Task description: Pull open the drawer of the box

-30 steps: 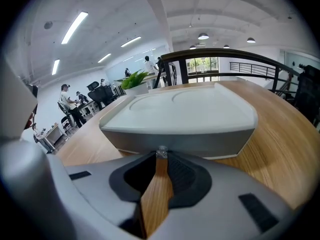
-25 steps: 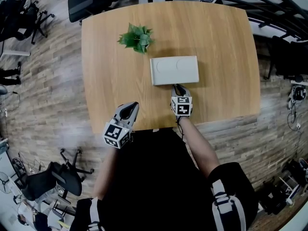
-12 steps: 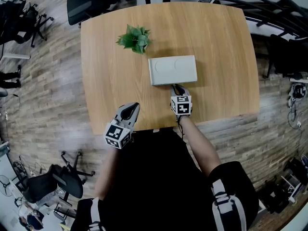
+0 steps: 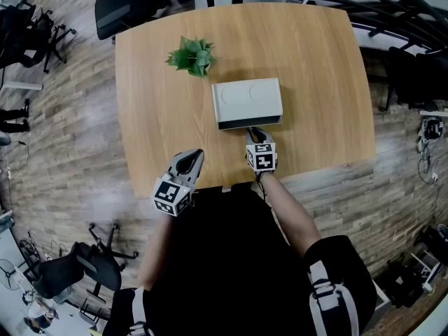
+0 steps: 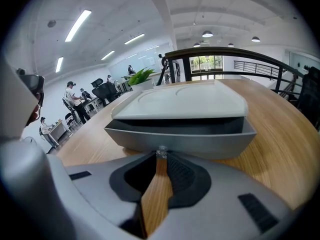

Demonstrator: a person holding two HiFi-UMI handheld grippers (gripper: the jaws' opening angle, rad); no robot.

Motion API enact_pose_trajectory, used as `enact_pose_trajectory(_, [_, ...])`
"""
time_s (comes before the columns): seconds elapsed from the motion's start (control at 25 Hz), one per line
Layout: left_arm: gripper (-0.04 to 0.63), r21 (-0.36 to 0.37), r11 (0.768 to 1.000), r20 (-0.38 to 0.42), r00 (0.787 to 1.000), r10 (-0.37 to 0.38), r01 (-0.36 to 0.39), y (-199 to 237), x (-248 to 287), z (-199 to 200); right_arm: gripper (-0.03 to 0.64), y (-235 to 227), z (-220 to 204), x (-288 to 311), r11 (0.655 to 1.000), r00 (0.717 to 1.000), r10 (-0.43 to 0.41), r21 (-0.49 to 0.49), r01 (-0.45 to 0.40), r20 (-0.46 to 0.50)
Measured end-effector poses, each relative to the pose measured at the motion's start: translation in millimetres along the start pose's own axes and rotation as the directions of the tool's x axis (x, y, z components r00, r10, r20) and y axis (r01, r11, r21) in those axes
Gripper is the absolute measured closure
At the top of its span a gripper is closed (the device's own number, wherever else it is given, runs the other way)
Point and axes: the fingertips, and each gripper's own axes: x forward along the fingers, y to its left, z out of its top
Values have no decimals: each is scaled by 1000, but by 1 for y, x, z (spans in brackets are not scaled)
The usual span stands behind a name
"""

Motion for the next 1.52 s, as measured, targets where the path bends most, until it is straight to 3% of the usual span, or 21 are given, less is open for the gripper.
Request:
enact_pose_trajectory(0.68, [571,18,1000,0,1000,-24,24,-23,0,-3,538,6,-20,-16,1000,1000,18,3,-18,-12])
enact_pose_trajectory(1.52, [571,36,999,11,999,-34,33,-47,-1,-8,538,15,-54,-35,996,997,57,-62,-60,-53])
